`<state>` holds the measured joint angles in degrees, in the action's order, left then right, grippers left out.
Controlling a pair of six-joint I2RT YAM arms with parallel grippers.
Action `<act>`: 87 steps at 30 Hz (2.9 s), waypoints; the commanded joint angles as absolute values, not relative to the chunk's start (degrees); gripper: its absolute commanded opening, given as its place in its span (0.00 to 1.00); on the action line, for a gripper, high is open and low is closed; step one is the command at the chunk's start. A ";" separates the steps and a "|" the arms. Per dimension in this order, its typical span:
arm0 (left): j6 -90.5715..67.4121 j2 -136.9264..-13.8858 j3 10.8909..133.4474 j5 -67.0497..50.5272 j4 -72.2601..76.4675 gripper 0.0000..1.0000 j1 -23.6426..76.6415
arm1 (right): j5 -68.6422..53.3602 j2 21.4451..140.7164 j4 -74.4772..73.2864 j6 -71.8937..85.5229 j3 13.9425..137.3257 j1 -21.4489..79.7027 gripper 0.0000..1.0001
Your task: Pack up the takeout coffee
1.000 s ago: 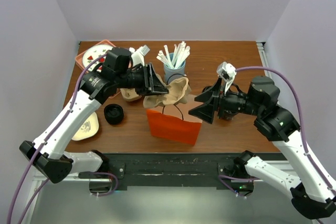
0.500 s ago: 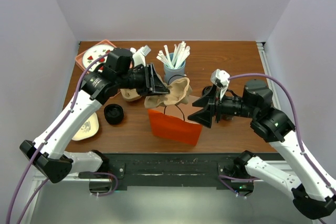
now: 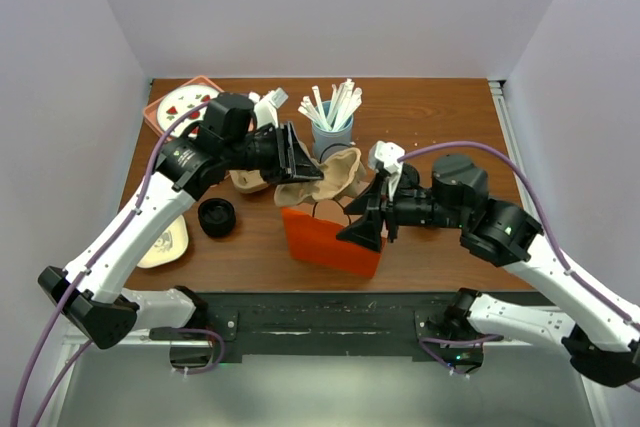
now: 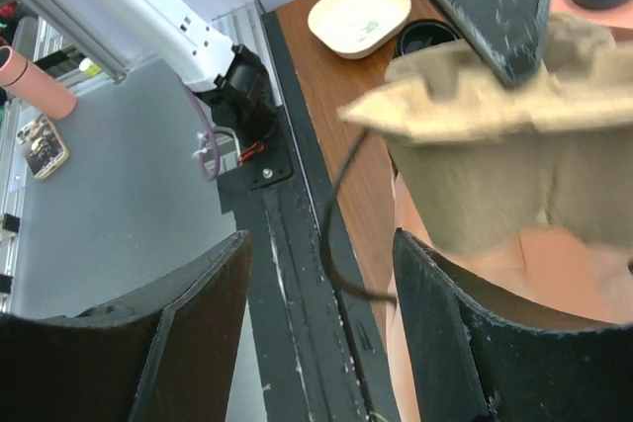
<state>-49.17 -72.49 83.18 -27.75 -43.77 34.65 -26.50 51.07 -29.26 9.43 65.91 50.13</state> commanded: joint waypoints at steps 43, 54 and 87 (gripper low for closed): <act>-56.16 -74.27 88.59 -22.32 -39.82 0.28 44.03 | -8.97 51.77 -29.79 4.39 68.47 64.78 0.17; -55.55 -74.53 93.43 -17.84 -43.16 0.27 44.30 | -10.98 51.06 -28.83 3.08 67.06 64.86 0.00; -52.56 -74.88 84.20 -20.83 -43.33 0.25 46.41 | -12.83 49.66 -30.06 3.25 66.88 64.78 0.01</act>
